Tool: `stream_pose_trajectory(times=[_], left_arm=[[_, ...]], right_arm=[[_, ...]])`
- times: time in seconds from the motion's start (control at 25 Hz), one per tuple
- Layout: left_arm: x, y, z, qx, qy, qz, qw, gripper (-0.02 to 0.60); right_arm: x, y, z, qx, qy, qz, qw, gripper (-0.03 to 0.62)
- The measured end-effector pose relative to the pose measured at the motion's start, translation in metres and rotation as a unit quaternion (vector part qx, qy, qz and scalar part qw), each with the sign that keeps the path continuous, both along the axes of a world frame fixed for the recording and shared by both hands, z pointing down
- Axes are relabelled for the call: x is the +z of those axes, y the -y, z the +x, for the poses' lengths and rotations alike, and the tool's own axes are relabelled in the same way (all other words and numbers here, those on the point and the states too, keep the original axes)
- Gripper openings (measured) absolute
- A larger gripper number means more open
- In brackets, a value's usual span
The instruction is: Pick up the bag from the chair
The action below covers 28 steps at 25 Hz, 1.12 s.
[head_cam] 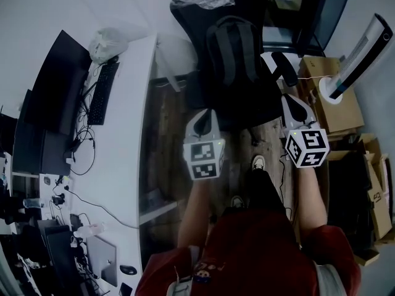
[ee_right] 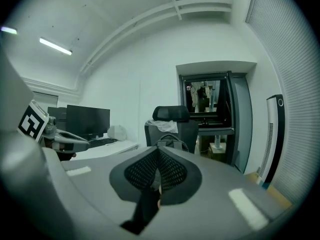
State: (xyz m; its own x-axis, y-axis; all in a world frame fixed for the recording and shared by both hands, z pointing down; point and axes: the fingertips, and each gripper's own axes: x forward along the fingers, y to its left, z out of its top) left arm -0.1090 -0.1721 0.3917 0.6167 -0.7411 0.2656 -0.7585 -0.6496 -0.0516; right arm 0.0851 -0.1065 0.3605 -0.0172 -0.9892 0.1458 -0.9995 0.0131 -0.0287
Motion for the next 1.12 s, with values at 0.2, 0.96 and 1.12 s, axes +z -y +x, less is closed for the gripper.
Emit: stream_pose_trajectory(times=[0.2, 0.96, 1.12], left_arm=[[-0.010, 0.047, 0.033, -0.009, -0.009, 0.028, 0.9995, -0.003], [-0.009, 0.224, 0.173, -0.069, 0.026, 0.001, 0.9973, -0.003], [-0.005, 0.242, 0.184, -0.075, 0.029, 0.002, 0.9967, -0.002]], right_arm=[[0.000, 0.057, 0.035, -0.017, 0.007, 0.009, 1.000, 0.000], [0.008, 0.249, 0.183, -0.068, 0.032, -0.001, 0.997, 0.002], [0.012, 0.270, 0.192, -0.078, 0.035, -0.001, 0.996, 0.002]])
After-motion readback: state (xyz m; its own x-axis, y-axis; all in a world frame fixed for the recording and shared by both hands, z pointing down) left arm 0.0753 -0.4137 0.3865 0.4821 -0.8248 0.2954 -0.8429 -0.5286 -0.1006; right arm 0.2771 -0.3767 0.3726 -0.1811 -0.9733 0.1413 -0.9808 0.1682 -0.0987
